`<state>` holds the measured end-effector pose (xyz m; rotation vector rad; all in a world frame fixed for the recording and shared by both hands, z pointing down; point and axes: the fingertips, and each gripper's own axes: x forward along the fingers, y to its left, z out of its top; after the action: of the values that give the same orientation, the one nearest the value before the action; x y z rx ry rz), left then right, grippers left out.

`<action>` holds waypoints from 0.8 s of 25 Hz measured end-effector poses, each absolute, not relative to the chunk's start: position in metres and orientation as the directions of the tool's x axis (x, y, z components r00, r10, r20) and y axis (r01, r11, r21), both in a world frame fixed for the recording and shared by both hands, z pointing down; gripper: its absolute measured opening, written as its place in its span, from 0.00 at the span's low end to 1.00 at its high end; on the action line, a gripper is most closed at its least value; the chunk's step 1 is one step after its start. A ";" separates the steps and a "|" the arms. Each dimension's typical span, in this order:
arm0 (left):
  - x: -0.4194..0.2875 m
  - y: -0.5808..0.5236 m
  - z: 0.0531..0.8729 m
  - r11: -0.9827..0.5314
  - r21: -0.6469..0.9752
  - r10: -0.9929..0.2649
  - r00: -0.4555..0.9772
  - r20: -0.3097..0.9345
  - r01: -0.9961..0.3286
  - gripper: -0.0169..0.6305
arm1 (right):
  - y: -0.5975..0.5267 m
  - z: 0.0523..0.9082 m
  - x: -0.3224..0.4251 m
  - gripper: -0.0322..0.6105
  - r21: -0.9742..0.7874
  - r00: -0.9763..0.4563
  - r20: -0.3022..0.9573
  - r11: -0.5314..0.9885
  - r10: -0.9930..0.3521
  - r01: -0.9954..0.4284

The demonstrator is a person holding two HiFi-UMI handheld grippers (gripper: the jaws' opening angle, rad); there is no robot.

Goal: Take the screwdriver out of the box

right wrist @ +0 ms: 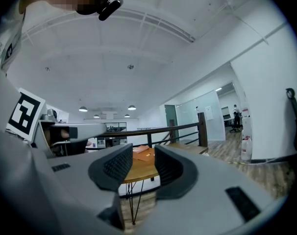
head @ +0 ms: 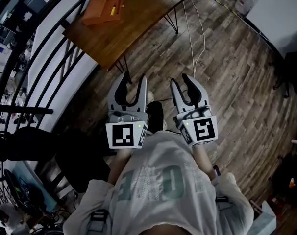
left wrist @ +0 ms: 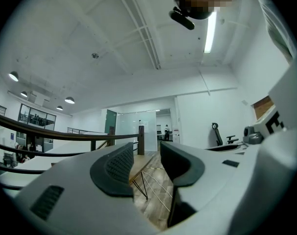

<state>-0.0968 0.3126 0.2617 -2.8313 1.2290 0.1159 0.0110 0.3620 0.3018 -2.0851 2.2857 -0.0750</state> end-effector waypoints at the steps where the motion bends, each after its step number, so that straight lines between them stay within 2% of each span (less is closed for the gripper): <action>1: -0.095 0.311 0.261 -0.682 -0.021 -0.727 0.681 -0.088 -0.731 0.29 | 0.361 0.302 0.013 0.27 -0.070 -0.091 -0.001 0.091 -0.996 -0.993; 11: -0.097 0.272 0.273 -0.649 -0.027 -0.755 0.648 -0.105 -0.760 0.29 | 0.332 0.319 0.029 0.26 -0.062 -0.091 0.009 0.090 -0.996 -0.994; 16: -0.095 0.238 0.275 -0.638 -0.018 -0.762 0.634 -0.136 -0.770 0.29 | 0.294 0.323 0.036 0.26 -0.052 -0.100 0.002 0.100 -0.995 -0.994; 20: -0.085 0.197 0.287 -0.637 -0.010 -0.766 0.633 -0.111 -0.771 0.29 | 0.249 0.325 0.040 0.26 -0.014 -0.117 0.016 0.116 -0.993 -0.993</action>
<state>-0.0852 0.1970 0.2870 -2.7882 1.3131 0.1488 0.0398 0.2491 0.3246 -2.0898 2.3491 -0.0333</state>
